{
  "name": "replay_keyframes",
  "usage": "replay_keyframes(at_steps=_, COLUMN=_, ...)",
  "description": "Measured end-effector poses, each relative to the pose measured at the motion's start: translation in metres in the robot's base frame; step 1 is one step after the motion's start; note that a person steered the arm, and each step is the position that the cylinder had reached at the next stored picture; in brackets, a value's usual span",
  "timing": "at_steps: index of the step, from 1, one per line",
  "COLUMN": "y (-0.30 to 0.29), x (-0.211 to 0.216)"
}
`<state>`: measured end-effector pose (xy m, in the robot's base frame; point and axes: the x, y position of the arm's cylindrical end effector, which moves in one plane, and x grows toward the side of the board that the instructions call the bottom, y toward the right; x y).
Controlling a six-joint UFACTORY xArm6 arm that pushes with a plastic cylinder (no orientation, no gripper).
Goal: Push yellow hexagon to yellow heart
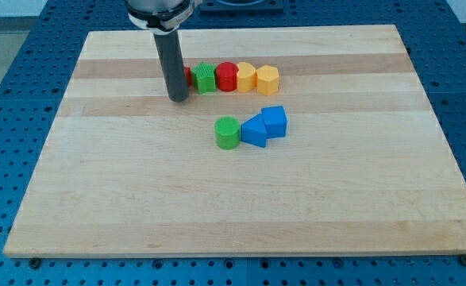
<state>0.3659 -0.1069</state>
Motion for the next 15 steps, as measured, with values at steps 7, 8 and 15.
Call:
replay_keyframes(at_steps=7, y=0.126, x=0.022)
replay_keyframes(at_steps=8, y=0.127, x=0.012)
replay_keyframes(at_steps=15, y=0.153, x=0.001)
